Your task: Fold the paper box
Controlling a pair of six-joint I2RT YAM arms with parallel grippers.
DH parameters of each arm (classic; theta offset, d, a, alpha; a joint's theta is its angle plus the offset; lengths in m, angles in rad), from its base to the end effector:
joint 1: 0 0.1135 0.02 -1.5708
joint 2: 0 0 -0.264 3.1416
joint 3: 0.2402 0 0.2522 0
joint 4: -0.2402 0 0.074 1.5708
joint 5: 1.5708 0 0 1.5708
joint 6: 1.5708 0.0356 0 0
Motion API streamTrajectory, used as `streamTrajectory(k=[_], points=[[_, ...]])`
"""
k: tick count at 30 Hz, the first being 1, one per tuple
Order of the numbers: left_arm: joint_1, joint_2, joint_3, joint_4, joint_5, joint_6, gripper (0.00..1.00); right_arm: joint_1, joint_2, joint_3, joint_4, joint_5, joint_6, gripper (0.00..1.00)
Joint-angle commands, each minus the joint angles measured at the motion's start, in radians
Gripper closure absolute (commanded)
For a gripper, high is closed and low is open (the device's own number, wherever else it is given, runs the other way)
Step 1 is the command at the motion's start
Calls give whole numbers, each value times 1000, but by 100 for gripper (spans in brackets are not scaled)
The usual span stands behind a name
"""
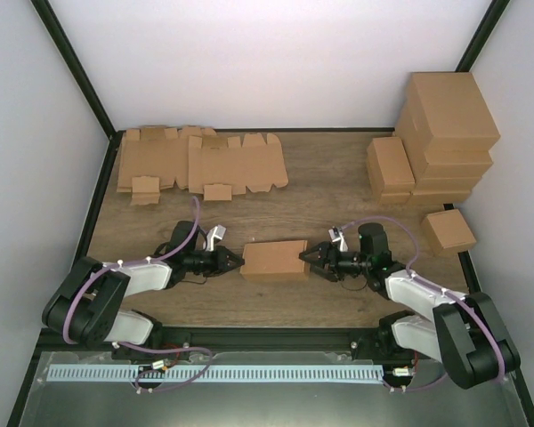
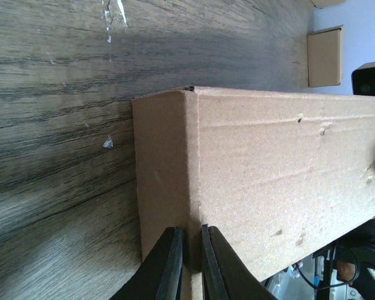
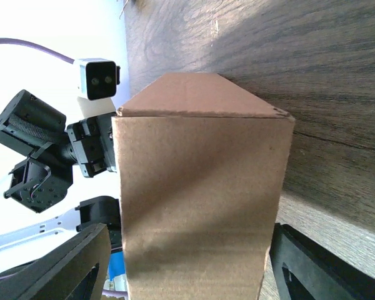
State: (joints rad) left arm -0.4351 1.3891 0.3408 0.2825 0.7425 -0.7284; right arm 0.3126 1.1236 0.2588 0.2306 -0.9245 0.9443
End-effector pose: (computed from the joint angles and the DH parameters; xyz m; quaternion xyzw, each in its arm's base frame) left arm 0.1883 -0.1140 0.1213 0.0153 0.8690 -0.4795 0.1216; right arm 0.1695 0.0846 0.1475 0.0568 0.8217 0.5594 0.0929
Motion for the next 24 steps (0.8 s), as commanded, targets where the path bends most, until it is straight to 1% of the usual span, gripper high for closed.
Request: streamTrajectory(k=[1, 3, 7, 8, 9, 10, 11, 13, 14, 15, 16, 17, 19, 21, 22, 24], points=[[3, 16, -31, -43, -26, 26, 90, 5, 17, 2, 53, -20, 12, 28], [3, 18, -31, -41, -26, 26, 90, 14, 30, 8, 63, -20, 12, 30], [2, 22, -30, -39, -20, 26, 90, 25, 53, 15, 84, -18, 20, 47], [2, 20, -29, -39, -16, 26, 89, 26, 53, 18, 84, -18, 22, 48], [2, 16, -27, -38, -10, 26, 86, 28, 52, 21, 80, -16, 23, 48], [2, 9, -22, -40, 0, 26, 80, 27, 48, 26, 69, -13, 21, 51], [2, -4, -14, -43, 15, 25, 71, 28, 40, 32, 51, -4, 17, 54], [2, -51, 11, -60, 44, 19, 45, 25, 11, 49, 9, 26, 15, 56], [2, -88, 30, -89, 43, 20, 36, 25, -10, 59, -12, 45, 17, 56], [3, -136, 55, -129, 35, 24, 30, 25, -31, 70, -33, 67, 23, 57], [3, -184, 86, -179, 15, 26, 25, 23, -53, 81, -57, 96, 33, 58], [3, -243, 122, -243, -19, 57, 20, 17, -78, 92, -78, 126, 49, 59], [3, -351, 220, -393, -115, 100, 10, 4, -141, 101, -105, 212, 104, 59], [2, -444, 316, -539, -227, 134, 5, -14, -204, 99, -98, 290, 176, 59], [2, -477, 357, -591, -271, 148, 3, -22, -237, 103, -95, 348, 210, 61], [2, -519, 426, -665, -317, 165, 1, -39, -292, 110, -76, 438, 269, 69]])
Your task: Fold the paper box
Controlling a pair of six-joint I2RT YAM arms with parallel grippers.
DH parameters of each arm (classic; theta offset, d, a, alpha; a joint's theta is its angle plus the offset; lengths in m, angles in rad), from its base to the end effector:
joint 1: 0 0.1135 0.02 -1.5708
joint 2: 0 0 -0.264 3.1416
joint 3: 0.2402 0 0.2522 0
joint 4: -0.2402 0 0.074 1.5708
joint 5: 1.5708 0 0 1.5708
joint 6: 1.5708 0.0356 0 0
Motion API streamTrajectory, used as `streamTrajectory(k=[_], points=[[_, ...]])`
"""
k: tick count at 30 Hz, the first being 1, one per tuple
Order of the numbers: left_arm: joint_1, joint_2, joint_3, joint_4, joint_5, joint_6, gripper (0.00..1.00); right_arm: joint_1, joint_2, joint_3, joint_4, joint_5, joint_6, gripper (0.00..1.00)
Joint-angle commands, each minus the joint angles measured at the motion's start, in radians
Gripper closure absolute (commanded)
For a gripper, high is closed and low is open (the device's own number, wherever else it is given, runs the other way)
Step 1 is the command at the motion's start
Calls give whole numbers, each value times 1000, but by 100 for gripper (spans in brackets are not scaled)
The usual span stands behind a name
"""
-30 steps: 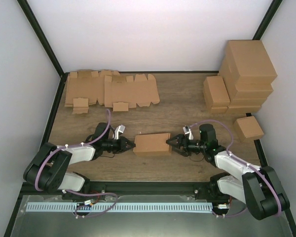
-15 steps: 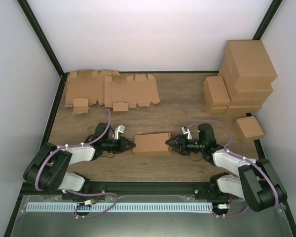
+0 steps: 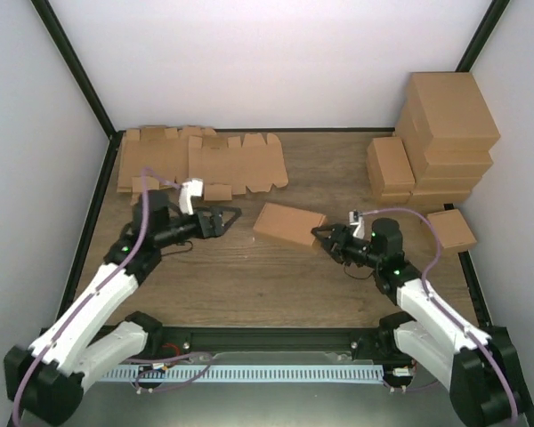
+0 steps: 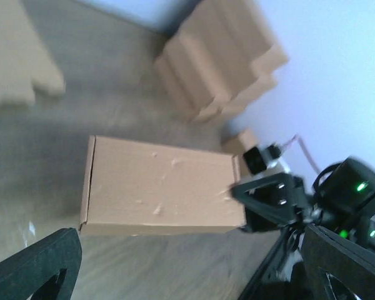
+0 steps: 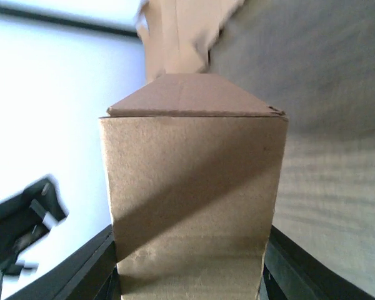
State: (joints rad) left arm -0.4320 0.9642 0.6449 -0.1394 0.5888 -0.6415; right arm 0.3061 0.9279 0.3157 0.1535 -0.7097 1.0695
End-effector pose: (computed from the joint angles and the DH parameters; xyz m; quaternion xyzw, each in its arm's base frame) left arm 0.1859 -0.1075 0.2646 0.0673 0.8244 -0.4701 0.3081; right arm 0.1715 0.0785 0.1884 0.1265 0.8074 0.5422 0.1951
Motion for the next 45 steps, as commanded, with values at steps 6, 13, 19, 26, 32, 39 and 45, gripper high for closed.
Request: streamTrajectory(k=[6, 13, 19, 26, 32, 39, 45], points=[[-1, -124, 130, -262, -103, 57, 0, -117, -174, 115, 178, 466, 213, 68], [-1, -183, 41, -224, -74, 21, 0, -366, -70, 235, 283, 562, 201, 68], [-1, -227, 30, -236, -60, 28, 0, -490, 18, 202, 391, 570, 260, 69], [-1, -229, 17, -229, -39, 30, 0, -499, 137, 162, 520, 603, 281, 69], [-1, -220, -3, -203, -12, 15, 0, -499, 220, 140, 590, 647, 330, 69], [0, -172, 3, -190, 8, 26, 1, -499, 354, 141, 700, 654, 353, 71], [1, -123, 5, -159, 27, 29, 0, -500, 480, 150, 815, 644, 368, 72]])
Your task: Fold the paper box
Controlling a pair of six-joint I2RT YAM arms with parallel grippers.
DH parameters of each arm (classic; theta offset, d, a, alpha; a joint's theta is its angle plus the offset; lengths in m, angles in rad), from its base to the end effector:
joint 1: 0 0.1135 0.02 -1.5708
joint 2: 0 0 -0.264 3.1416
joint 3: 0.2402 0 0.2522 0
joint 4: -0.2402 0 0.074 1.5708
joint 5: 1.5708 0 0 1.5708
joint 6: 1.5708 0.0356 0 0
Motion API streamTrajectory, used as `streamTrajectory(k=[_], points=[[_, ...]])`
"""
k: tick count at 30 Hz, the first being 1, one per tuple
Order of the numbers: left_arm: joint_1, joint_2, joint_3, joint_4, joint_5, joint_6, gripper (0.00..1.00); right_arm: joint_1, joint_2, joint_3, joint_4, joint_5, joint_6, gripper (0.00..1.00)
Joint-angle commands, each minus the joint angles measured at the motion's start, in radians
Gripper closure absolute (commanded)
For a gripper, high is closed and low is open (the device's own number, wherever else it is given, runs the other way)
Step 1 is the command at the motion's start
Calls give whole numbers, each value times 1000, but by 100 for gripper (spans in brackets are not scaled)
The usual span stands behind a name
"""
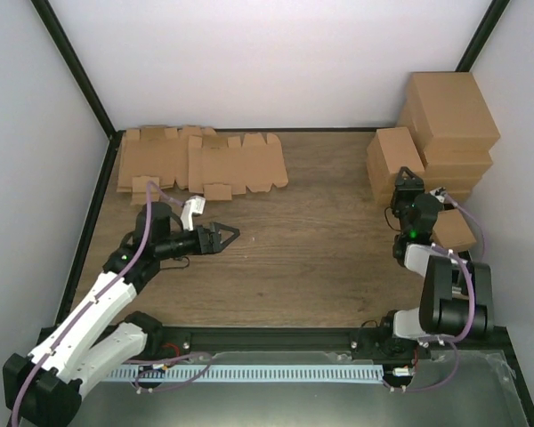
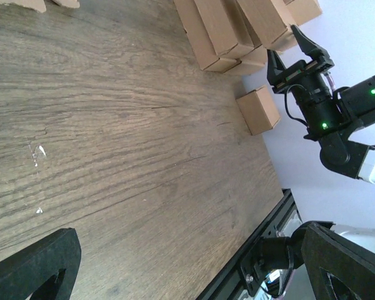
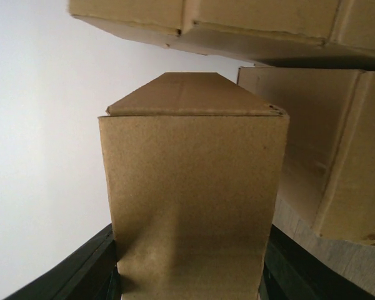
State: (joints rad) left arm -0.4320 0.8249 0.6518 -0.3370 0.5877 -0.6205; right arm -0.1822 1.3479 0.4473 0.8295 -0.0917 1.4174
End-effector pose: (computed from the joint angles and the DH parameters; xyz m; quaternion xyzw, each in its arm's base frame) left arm 0.1578 -0.0945 0.2737 0.0682 0.8358 -0.4592 0.2931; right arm 0.2661 -0.0457 0.2085 0.5025 0.5318 0.4216 0.5356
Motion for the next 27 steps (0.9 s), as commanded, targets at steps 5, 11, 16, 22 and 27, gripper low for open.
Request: streamTrajectory(k=[5, 11, 16, 22, 27], points=[[0, 46, 2, 50, 37, 16, 1, -10, 160, 14, 265, 37, 46, 72], [0, 85, 14, 50, 49, 32, 0, -9, 220, 39, 291, 55, 39, 72], [0, 104, 27, 52, 50, 38, 0, -10, 268, 54, 335, 54, 37, 72], [0, 111, 28, 52, 50, 38, 1, -8, 298, 76, 323, 70, 58, 45], [-1, 108, 29, 51, 51, 35, 0, -8, 219, 108, 53, 95, 85, 17]])
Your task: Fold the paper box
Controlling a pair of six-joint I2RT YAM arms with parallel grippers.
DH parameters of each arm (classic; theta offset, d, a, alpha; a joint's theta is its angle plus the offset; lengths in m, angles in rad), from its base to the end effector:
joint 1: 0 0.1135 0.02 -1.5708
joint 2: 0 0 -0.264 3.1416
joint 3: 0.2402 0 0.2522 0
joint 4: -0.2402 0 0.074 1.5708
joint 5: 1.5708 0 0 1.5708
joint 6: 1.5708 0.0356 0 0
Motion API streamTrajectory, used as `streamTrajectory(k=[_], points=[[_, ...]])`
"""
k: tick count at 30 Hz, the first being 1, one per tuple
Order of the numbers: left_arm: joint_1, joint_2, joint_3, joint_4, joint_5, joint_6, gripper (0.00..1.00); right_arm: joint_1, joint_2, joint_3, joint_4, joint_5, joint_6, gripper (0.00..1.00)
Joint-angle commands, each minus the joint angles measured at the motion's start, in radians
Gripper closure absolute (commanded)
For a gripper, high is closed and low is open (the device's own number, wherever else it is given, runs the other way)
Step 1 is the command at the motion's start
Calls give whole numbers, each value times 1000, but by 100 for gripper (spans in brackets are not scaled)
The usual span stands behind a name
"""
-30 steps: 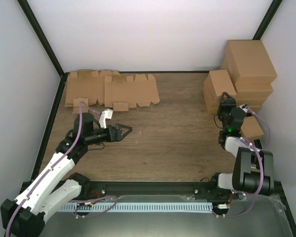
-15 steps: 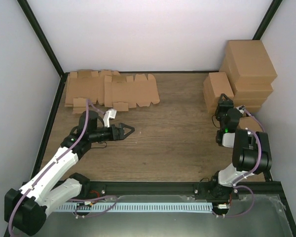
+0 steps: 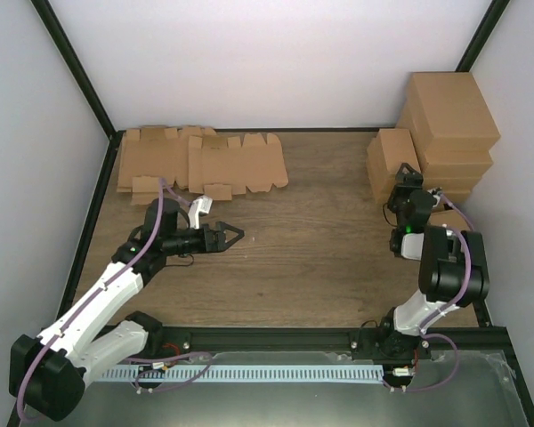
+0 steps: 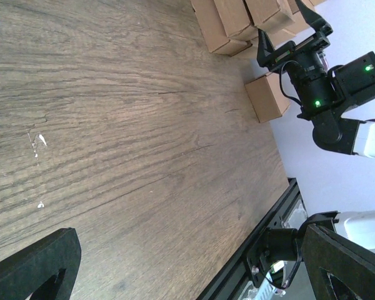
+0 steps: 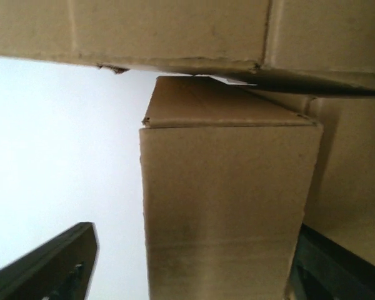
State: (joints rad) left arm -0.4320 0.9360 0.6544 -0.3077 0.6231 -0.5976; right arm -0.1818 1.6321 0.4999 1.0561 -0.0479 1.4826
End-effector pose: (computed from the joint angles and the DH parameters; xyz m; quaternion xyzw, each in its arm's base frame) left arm 0.1738 -0.1030 0.2584 0.0745 0.8486 -0.4562 0.2573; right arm 0.2991 -0.0532 0.1724 0.5312 0.5057 0.4254 0.5301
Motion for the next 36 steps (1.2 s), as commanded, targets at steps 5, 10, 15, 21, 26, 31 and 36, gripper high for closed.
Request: streamTrajectory(k=[5, 10, 15, 21, 26, 31, 36], points=[[-1, -9, 30, 19, 19, 9, 0, -8, -142, 96, -439, 92, 15, 0], [-1, -21, 30, 11, 19, 7, 0, -8, -212, 121, -619, 99, -14, 0], [-1, -31, 23, -2, 14, 9, 0, -8, -293, 163, -843, 79, -120, 0], [-1, -42, 14, -3, 19, 13, 0, 2, -359, 200, -975, -1, -421, 1], [-1, -26, 12, 14, 28, 13, 0, 38, -395, 248, -1016, -125, -739, 32], [-1, -11, 13, 24, 34, 25, 0, 129, -275, 405, -1160, -185, -1021, 56], [-2, -16, 7, 27, 32, 24, 0, 182, -130, 504, -1213, -128, -1170, 82]])
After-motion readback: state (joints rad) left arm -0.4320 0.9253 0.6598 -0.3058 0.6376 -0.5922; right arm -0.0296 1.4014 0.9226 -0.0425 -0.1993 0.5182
